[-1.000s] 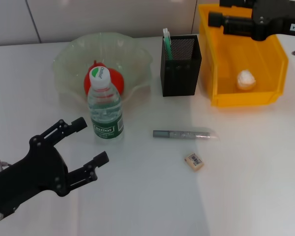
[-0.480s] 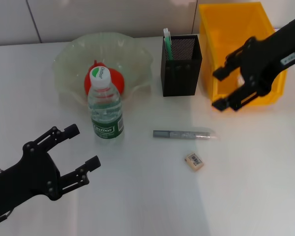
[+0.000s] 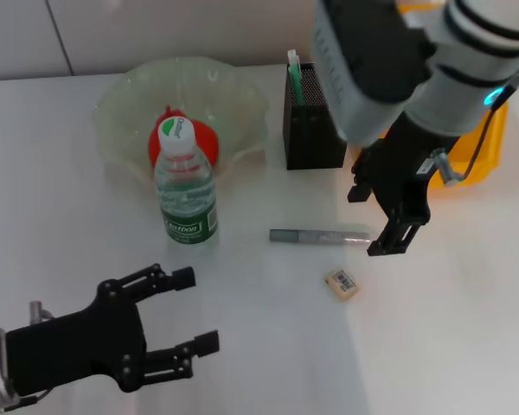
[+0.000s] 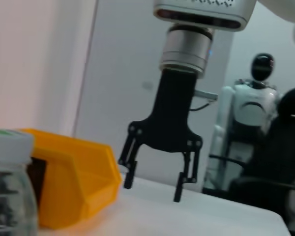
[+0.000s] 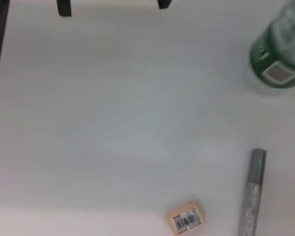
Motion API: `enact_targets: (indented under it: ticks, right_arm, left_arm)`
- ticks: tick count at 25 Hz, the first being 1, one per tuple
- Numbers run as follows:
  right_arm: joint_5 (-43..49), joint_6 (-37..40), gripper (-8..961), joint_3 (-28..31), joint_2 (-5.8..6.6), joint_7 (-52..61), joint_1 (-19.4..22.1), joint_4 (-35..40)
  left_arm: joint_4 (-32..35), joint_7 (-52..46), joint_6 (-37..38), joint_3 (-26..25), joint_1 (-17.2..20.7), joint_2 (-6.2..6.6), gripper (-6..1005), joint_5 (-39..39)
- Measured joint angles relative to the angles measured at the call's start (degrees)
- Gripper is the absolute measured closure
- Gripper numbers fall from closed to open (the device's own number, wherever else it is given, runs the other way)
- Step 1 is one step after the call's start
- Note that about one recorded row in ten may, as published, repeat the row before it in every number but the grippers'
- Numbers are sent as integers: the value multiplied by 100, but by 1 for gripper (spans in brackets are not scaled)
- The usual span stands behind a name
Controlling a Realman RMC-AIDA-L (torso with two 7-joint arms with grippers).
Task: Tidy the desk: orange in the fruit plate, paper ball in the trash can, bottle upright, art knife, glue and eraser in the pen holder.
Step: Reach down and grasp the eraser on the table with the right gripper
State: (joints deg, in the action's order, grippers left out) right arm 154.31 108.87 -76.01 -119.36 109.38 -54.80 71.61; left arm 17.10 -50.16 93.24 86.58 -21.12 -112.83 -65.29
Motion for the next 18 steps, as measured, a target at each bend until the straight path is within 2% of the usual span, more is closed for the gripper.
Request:
enact_targets:
  ticks: [5,9,15,18]
  right_arm:
    - [-13,-544,220,-542,-12,-184,-168,-689]
    - [-22,-840,221,-891,-27,-262,-151,-978]
    - [-367,-1073,222,-1356,-36,-299,-100,-1086]
    - [-436,-1080,223,-1398,-33,-344,-92,-1124]
  left_arm:
    - [-3,-51,-94,-48,-74,-26,165,-44]
    - [-12,-50,-137,-147,-64,-29,165,-49]
    - [-10,-58,-210,-160,-71,-37,165,-47]
    - [-4,-94,-292,-163,-80,-44,165,-50]
